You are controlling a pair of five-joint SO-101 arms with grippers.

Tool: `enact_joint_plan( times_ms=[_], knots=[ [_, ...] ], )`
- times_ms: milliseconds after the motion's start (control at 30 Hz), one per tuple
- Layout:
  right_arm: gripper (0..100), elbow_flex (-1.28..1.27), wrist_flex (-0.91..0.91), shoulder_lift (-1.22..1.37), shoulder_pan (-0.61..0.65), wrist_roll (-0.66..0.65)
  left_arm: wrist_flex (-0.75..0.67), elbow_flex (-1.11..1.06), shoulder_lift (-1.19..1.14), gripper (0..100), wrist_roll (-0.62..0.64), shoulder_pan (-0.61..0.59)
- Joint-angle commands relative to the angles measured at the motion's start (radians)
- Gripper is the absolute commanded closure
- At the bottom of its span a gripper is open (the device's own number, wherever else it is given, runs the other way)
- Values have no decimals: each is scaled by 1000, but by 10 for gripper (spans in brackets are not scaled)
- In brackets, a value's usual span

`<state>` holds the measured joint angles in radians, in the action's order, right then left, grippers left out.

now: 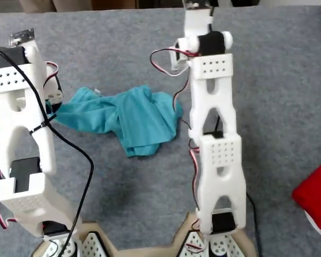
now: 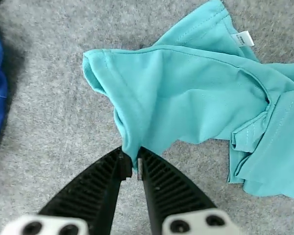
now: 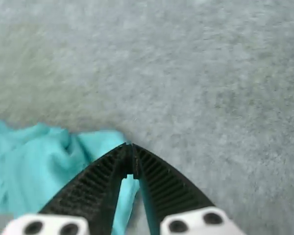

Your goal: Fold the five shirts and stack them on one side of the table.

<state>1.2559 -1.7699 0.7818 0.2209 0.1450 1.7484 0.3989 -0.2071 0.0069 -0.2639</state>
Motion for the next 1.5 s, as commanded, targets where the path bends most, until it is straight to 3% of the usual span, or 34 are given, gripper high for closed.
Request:
enact_joint_plan(
  times_ms=[0, 200, 367, 500, 800, 1067, 1267, 1467],
  knots=[
    [991, -453, -17, -311, 59, -75, 9, 0, 50, 981, -6, -2],
    [991, -993, 38, -615, 246, -327, 9, 0, 50, 981, -6, -15],
    [991, -1181, 163, -705, 371, -565, 9, 0, 58, 981, -3, -9],
    [991, -1237, 272, -702, 421, -680, 9, 0, 58, 981, -6, -32],
    [990, -1331, 520, -576, 460, -706, 9, -37, 58, 981, -6, -43],
    [979, -1337, 535, -513, 475, -707, 9, -43, 58, 981, -6, -46],
    [814, -1337, 528, -518, 473, -713, 9, -71, 59, 981, -5, -44],
    [830, -1377, 534, -518, 476, -776, 9, -71, 59, 981, -6, -46]
  ],
)
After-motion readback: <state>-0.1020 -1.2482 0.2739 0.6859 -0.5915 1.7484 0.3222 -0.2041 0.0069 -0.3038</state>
